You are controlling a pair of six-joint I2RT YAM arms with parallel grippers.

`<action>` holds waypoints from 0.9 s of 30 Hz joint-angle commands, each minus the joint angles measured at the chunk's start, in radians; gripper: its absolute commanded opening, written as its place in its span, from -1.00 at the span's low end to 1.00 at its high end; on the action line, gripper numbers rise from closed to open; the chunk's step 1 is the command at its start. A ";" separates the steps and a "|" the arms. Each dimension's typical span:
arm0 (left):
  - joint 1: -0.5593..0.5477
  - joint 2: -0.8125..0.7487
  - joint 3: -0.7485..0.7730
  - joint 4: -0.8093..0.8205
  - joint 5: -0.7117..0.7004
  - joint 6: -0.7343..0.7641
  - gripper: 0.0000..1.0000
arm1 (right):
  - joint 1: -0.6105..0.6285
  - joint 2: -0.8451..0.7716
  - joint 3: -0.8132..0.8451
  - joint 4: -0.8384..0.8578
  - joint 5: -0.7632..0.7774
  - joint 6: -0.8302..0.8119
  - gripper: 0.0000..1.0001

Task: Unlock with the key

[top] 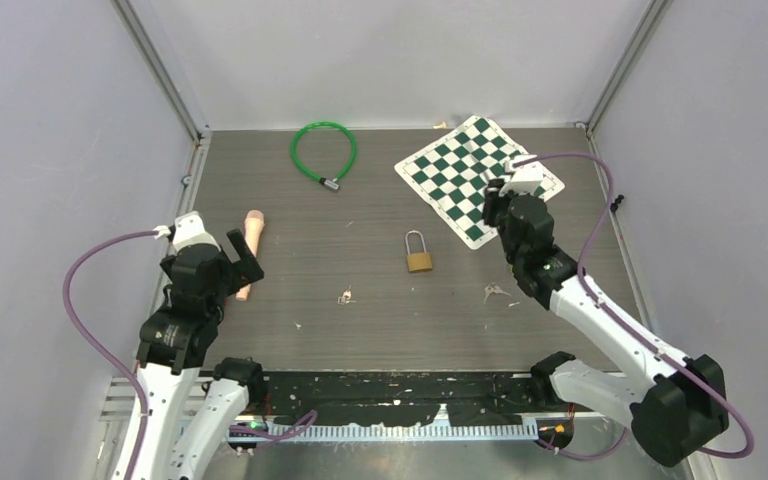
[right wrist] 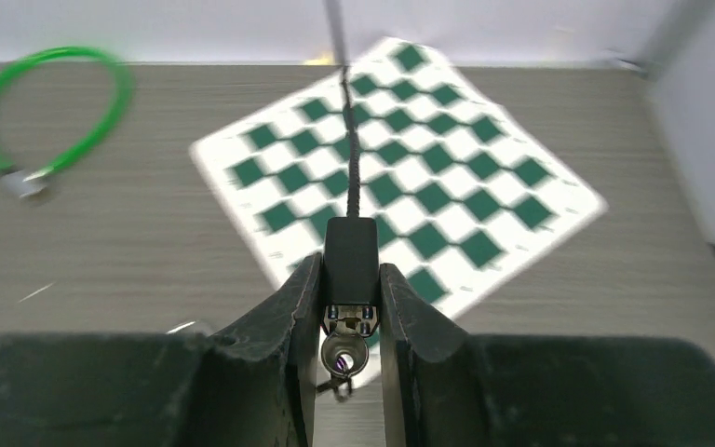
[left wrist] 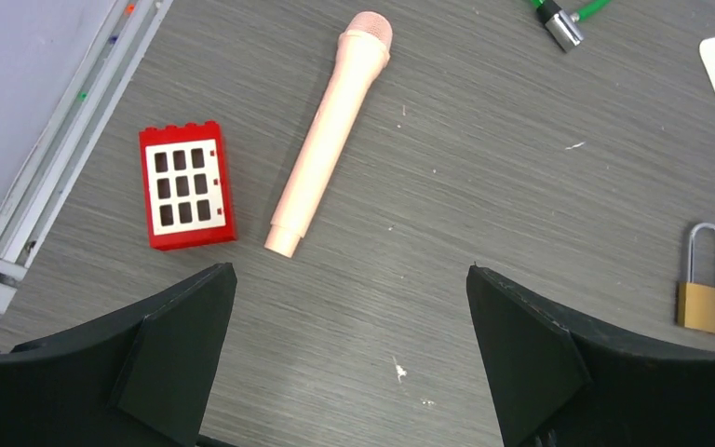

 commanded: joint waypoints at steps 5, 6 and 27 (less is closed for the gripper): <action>-0.114 -0.067 -0.094 0.126 -0.157 0.067 0.99 | -0.299 0.144 0.075 -0.038 0.208 -0.030 -0.90; -0.121 -0.073 -0.103 0.120 -0.170 0.066 0.99 | -0.340 0.156 0.073 -0.043 0.204 -0.032 -0.90; -0.200 -0.099 -0.112 0.111 -0.260 0.065 0.99 | -0.526 0.404 0.052 -0.504 0.197 0.192 0.49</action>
